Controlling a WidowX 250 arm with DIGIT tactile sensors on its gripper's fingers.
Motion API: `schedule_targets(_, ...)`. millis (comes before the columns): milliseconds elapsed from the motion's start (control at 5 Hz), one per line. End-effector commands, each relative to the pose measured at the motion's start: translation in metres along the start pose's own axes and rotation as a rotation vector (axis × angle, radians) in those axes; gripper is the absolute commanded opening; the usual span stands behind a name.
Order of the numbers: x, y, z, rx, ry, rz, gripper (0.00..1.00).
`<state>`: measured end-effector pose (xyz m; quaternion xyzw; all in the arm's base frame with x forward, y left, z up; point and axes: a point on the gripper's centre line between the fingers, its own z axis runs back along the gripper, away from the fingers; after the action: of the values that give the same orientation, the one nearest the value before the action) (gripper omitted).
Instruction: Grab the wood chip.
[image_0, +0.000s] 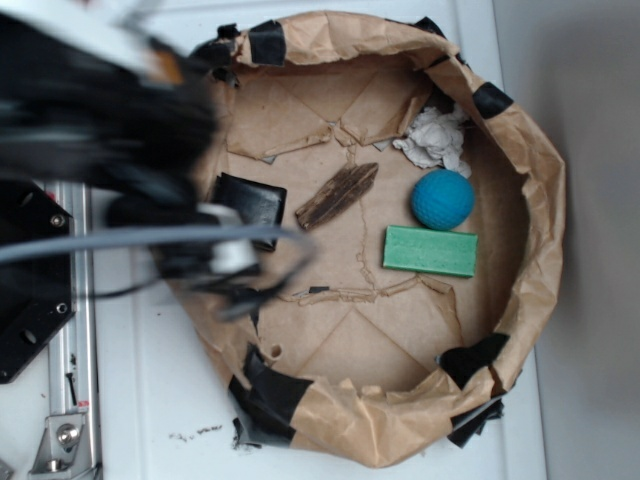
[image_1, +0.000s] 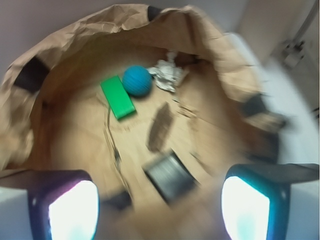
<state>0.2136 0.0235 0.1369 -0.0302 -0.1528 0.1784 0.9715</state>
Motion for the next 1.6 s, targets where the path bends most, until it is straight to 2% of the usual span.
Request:
schedule_targets(0,0.041,-0.013,-0.055,-0.034,0.012,-0.034,1.0)
schedule_targets(200,0.03,0.002,-0.075,0.016,0.093,-0.072,1.0)
schedule_targets(400,0.022,0.028,-0.089,0.053,0.139,-0.094,1.0)
schedule_targets(600,0.026,0.031,-0.111,0.053,0.137,-0.138,1.0)
schedule_targets(800,0.028,0.023,-0.134,0.05,0.127,-0.188,1.0)
schedule_targets(1000,0.025,0.024,-0.133,0.065,0.139,-0.172,0.0)
schedule_targets(1400,0.035,0.017,-0.09,0.082,0.149,-0.157,0.0)
